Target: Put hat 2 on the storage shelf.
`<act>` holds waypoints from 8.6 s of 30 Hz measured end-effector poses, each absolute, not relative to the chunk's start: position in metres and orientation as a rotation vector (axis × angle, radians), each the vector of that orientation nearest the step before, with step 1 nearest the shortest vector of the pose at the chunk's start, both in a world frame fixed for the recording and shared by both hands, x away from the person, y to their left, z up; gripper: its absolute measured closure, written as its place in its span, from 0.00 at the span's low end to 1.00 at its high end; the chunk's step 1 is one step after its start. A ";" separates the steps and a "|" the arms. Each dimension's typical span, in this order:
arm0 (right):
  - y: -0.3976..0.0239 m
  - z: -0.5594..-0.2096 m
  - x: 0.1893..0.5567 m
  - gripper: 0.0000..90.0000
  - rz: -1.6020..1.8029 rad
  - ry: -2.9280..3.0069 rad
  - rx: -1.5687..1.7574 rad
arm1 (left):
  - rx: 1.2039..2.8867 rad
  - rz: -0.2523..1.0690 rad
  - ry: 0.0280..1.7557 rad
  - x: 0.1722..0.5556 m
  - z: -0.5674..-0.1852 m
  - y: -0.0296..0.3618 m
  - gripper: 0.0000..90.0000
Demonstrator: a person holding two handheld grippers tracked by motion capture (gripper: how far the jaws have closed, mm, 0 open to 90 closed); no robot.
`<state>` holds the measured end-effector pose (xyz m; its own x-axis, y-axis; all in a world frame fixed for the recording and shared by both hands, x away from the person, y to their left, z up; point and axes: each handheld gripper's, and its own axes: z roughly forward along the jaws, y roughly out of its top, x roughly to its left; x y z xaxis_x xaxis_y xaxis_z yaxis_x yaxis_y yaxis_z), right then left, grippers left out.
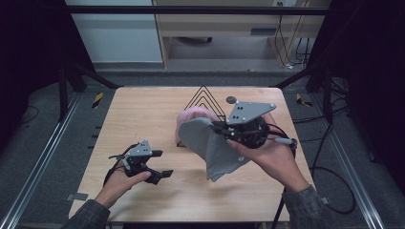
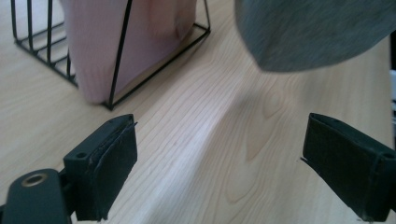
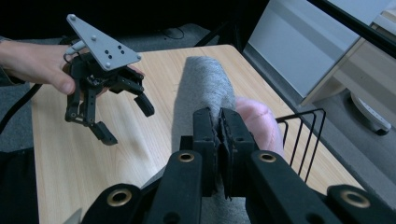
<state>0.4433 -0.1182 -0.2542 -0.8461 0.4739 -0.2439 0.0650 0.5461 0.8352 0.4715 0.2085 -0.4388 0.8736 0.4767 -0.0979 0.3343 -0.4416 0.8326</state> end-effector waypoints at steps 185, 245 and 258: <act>-0.142 -0.344 0.612 0.96 1.285 2.147 0.996 | 2.041 0.463 0.758 0.617 -0.349 0.154 0.97; -0.150 -0.375 0.594 0.85 1.285 2.186 0.996 | 2.022 0.427 0.809 0.610 -0.376 0.165 0.82; -0.152 -0.367 0.590 0.78 1.316 2.165 0.989 | 2.013 0.456 0.794 0.606 -0.368 0.165 0.76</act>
<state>0.5899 -0.1525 -0.3670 -0.6592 0.7519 0.0106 0.3555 0.2992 0.8855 0.6055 0.1655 -0.3677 0.7262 0.6874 0.0125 0.3566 -0.3922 0.8480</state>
